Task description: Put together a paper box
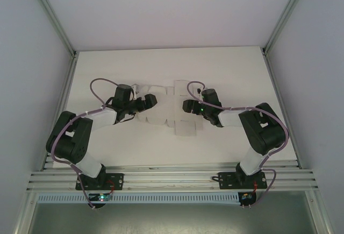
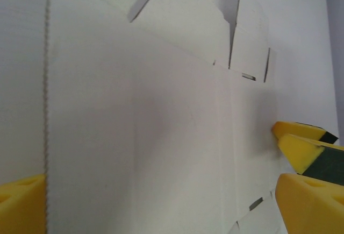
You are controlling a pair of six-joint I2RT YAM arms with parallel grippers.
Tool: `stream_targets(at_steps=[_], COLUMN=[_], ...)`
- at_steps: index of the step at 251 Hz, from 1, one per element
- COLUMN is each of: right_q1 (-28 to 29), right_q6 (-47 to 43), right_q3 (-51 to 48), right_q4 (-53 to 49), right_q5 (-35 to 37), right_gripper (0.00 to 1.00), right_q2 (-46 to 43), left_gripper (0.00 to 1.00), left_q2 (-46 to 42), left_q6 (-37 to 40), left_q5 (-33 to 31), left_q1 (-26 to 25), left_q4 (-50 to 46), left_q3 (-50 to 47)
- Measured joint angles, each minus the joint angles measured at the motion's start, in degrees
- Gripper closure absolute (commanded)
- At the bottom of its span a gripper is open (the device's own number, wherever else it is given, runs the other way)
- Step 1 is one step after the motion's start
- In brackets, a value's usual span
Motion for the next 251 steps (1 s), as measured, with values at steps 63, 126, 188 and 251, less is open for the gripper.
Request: stream_targets(at_steps=[63, 126, 188, 251], right_q1=[-0.3, -0.8, -1.5, -5.6], right_q6=[0.0, -0.2, -2.1, -3.4], right_q3=[-0.5, -1.1, -1.3, -1.3], right_q4=[2.0, 3.3, -6.9, -16.8], right_q5=[-0.9, -2.3, -4.8, -6.4], right_gripper=[0.21, 0.19, 0.07, 0.02], right_q2=[0.4, 0.2, -7.6, -30.7], left_gripper=[0.38, 0.95, 1.0, 1.0], left_q2=[1.2, 0.6, -3.7, -15.8], left_q6=[-2.8, -2.8, -1.7, -0.8], left_q5=[3.8, 4.0, 4.8, 4.4], left_q1=[0.0, -0.1, -0.7, -0.7], left_q4=[6.7, 7.9, 7.8, 7.8], left_q3=[-1.0, -2.1, -2.8, -5.1])
